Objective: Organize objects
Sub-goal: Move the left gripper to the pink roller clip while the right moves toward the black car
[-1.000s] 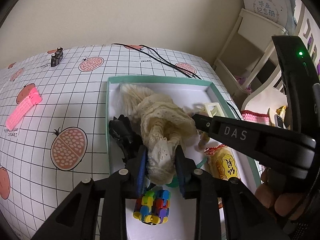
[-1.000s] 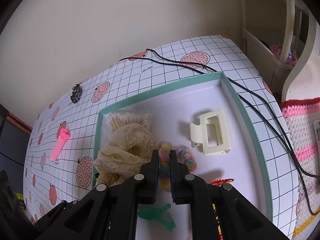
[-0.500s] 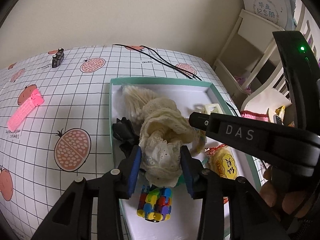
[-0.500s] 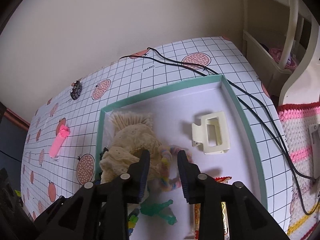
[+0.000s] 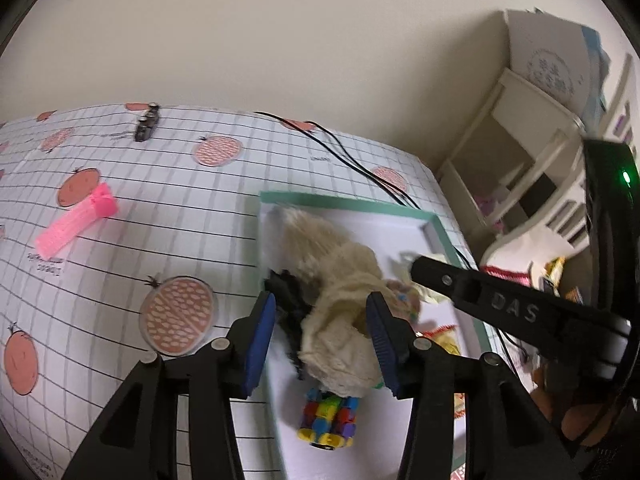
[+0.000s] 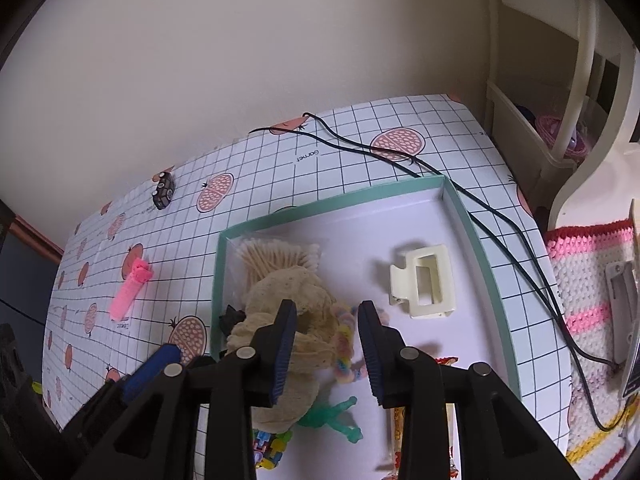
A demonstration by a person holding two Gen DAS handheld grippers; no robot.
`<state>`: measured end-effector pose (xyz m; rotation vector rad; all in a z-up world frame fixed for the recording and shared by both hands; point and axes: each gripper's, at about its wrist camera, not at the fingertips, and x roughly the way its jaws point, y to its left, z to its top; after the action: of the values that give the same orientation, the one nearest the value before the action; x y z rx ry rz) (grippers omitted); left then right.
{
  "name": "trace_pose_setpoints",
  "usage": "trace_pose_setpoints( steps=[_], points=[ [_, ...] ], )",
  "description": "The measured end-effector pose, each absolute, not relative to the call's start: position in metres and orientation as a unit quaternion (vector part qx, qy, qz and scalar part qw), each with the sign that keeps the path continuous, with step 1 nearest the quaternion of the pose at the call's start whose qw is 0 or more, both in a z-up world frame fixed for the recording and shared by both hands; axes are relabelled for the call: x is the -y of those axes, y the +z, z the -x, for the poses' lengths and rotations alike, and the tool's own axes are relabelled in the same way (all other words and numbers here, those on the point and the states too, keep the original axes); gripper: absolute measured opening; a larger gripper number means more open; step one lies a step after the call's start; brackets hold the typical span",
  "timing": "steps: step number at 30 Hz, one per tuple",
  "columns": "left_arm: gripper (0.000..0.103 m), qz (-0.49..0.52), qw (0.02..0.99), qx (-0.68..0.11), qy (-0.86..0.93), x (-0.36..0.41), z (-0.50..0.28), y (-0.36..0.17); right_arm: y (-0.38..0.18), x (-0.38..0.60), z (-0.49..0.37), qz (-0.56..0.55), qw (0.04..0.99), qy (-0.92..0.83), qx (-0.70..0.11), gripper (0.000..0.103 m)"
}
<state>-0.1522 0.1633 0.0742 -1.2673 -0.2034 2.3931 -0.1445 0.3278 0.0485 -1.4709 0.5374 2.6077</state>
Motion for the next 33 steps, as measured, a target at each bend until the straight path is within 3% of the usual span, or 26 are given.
trace_pose_setpoints(
  steps=[11, 12, 13, 14, 24, 26, 33],
  points=[
    [0.050, 0.462, 0.118, 0.110, 0.872, -0.113, 0.173, 0.070, 0.043, -0.313, 0.148, 0.492, 0.043, 0.854, -0.162, 0.038],
    [0.052, 0.462, 0.112, 0.110, 0.873, -0.111, 0.174, 0.070, 0.043, -0.312, 0.148, 0.493, 0.042, 0.854, -0.161, 0.039],
    [0.063, 0.461, 0.105, 0.110, 0.874, -0.107, 0.175, 0.069, 0.043, -0.310, 0.149, 0.493, 0.041, 0.854, -0.159, 0.039],
    [0.071, 0.458, 0.098, 0.112, 0.876, -0.103, 0.176, 0.069, 0.043, -0.309, 0.149, 0.493, 0.040, 0.854, -0.158, 0.042],
    [0.076, 0.461, 0.059, 0.127, 0.876, -0.076, 0.180, 0.060, 0.042, -0.294, 0.151, 0.493, 0.025, 0.858, -0.144, 0.067],
    [0.087, 0.463, 0.052, 0.132, 0.875, -0.073, 0.180, 0.058, 0.042, -0.292, 0.151, 0.492, 0.025, 0.858, -0.144, 0.070],
    [0.087, 0.453, 0.033, 0.140, 0.880, -0.062, 0.181, 0.057, 0.042, -0.287, 0.154, 0.489, 0.021, 0.861, -0.137, 0.084]
  ],
)
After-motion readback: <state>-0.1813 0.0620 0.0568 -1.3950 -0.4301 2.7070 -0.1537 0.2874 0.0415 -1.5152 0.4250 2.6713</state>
